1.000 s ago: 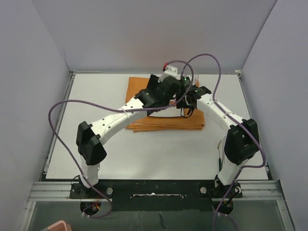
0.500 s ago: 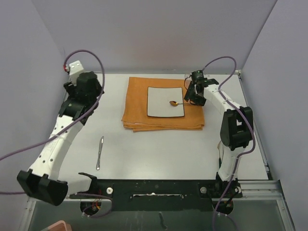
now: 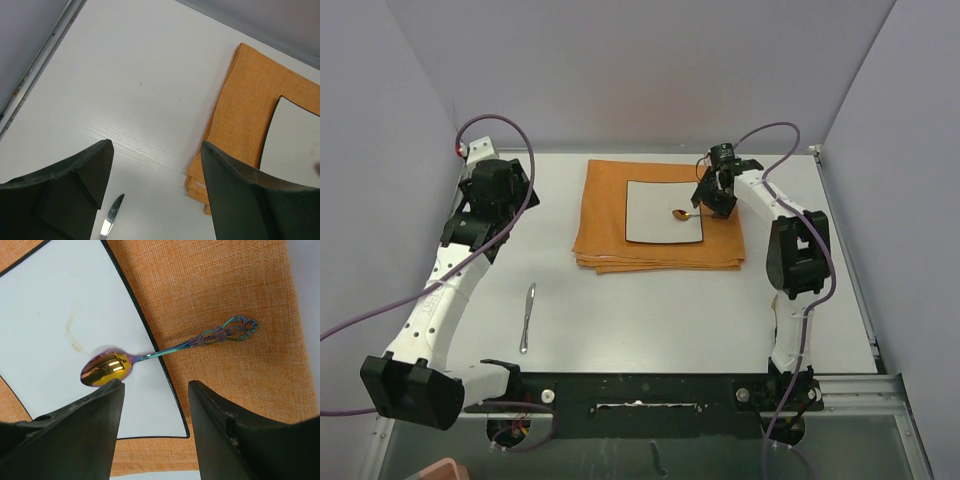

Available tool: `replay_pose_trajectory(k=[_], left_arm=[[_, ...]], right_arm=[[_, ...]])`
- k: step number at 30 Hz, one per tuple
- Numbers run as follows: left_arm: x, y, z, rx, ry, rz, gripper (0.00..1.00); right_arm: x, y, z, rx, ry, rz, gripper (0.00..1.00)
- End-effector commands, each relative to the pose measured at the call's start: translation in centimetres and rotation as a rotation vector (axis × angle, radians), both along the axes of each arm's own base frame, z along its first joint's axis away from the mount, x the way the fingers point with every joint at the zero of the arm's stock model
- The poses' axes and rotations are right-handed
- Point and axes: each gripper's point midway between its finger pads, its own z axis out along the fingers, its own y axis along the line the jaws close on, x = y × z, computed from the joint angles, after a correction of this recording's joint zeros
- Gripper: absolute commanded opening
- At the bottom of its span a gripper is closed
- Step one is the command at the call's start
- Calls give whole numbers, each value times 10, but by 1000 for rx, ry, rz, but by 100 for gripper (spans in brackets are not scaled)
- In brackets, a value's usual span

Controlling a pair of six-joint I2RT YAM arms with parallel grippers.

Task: Set the dinner table for one person
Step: Pick up the spoon from the center of the board.

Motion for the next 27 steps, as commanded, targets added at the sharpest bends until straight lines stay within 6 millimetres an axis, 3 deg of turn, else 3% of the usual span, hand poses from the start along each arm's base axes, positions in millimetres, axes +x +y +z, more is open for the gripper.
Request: replay_pose_trajectory(k=[1,13,20,27], left_arm=[[8,-8,26,-10,-99,-50,70],[3,-8,32,0,-115,-64,70],[-2,-6,33,9,-117,-63,70],[-5,-5,37,13,-124,-62,70]], right_arm=[[19,3,14,31,-48,-53,54],[9,-14,-12,-34,4,-159,47],[-9,-28,-37,-83,65,-198,47],[-10,-34,-53,-96,94,-223,47]])
